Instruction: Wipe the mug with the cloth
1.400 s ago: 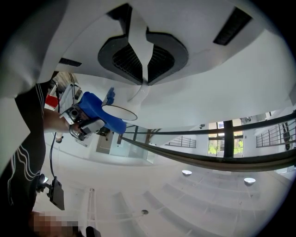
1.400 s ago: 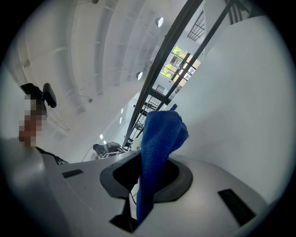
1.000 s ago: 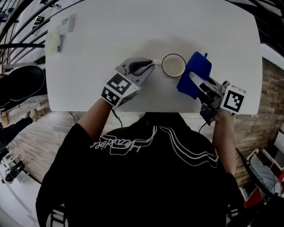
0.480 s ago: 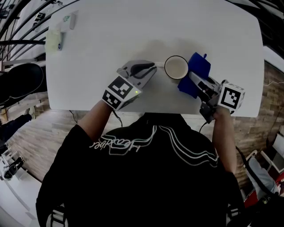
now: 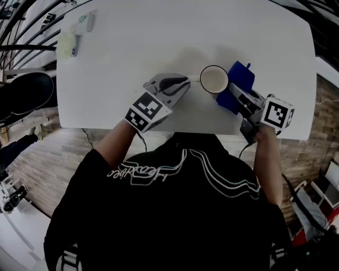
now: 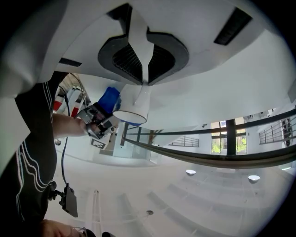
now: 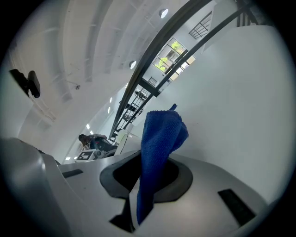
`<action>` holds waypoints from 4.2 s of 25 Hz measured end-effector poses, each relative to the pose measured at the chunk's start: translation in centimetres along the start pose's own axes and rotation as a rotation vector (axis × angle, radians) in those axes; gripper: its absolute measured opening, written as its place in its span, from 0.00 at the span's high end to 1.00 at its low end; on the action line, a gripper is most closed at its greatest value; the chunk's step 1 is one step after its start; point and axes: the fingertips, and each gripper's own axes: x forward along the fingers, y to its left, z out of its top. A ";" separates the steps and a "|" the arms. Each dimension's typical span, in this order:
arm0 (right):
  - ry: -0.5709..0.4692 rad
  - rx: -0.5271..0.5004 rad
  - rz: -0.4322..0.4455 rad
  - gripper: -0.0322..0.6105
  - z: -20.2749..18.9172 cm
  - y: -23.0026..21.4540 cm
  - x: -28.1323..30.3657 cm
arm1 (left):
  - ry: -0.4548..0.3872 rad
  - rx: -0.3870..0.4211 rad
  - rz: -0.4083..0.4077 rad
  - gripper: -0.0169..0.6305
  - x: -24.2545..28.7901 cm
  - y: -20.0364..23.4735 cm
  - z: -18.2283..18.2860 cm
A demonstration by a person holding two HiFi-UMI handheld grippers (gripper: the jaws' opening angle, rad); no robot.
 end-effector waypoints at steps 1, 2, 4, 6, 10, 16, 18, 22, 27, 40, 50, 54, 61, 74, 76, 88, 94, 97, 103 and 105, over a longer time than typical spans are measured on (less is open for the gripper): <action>-0.011 0.005 -0.003 0.87 0.0 0.1 0.0 | 0.000 0.000 0.000 0.92 -0.1 0.1 -0.1; -0.021 0.010 -0.003 0.87 0.0 0.2 -0.1 | 0.001 0.000 -0.001 0.92 -0.1 0.1 -0.3; -0.041 0.017 -0.003 0.87 -0.1 0.6 -0.6 | 0.001 -0.003 -0.004 0.92 -0.3 -0.2 -0.5; -0.068 0.023 -0.002 0.87 -0.3 1.0 -1.4 | 0.003 0.000 -0.009 0.92 -0.4 -0.7 -0.6; -0.153 0.068 0.028 0.87 -0.7 2.0 -3.1 | 0.007 0.023 -0.018 0.92 -0.6 -1.9 -0.7; -0.298 0.208 0.114 0.87 -1.6 3.3 -5.2 | 0.016 0.045 -0.045 0.92 -0.7 -3.6 -0.7; -0.328 0.240 0.136 0.87 -1.9 3.8 -5.6 | 0.019 0.048 -0.053 0.92 -0.6 -4.0 -0.6; -0.367 0.292 0.155 0.87 -2.3 4.3 -5.2 | 0.022 0.051 -0.073 0.92 -0.6 -4.3 -0.7; -0.394 0.327 0.157 0.87 -2.5 4.2 -4.8 | 0.026 0.059 -0.105 0.92 -0.2 -5.3 -0.6; -0.355 0.342 0.069 0.87 -3.3 2.0 -3.5 | 0.020 0.057 -0.159 0.93 0.2 -6.3 -0.5; -0.224 0.331 -0.133 0.87 -4.2 -0.6 -2.0 | 0.002 0.022 -0.176 0.93 0.5 -5.9 -0.5; -0.187 0.287 -0.200 0.87 -4.6 -0.4 -1.9 | -0.010 -0.013 -0.177 0.93 0.3 -5.8 -0.4; -0.201 -0.025 -0.183 0.87 -4.0 3.4 -3.8 | -0.056 -0.110 -0.157 0.93 -1.7 -5.9 0.5; -0.207 -0.652 0.078 0.87 -0.3 22.2 -13.6 | -0.348 -0.137 -0.130 0.96 -13.2 -15.1 17.2; -0.213 -0.688 0.109 0.87 -0.4 24.3 -15.4 | -0.367 -0.102 -0.116 0.96 -14.7 -17.2 19.1; -0.221 -0.698 0.139 0.87 -2.3 25.1 -18.7 | -0.366 -0.066 -0.033 0.96 -15.8 -21.0 20.5; -0.227 -0.691 0.153 0.87 -3.0 25.6 -19.4 | -0.370 -0.077 -0.013 0.96 -16.3 -22.1 20.3; -0.236 -0.713 0.144 0.87 -3.5 25.8 -19.9 | -0.370 -0.072 -0.009 0.96 -16.3 -22.9 20.1; -0.234 -0.729 0.138 0.87 -4.3 25.5 -20.0 | -0.362 -0.066 -0.004 0.96 -16.2 -23.6 19.7; -0.236 -0.720 0.146 0.87 -4.2 25.4 -20.2 | -0.362 -0.065 -0.003 0.96 -16.1 -23.8 19.8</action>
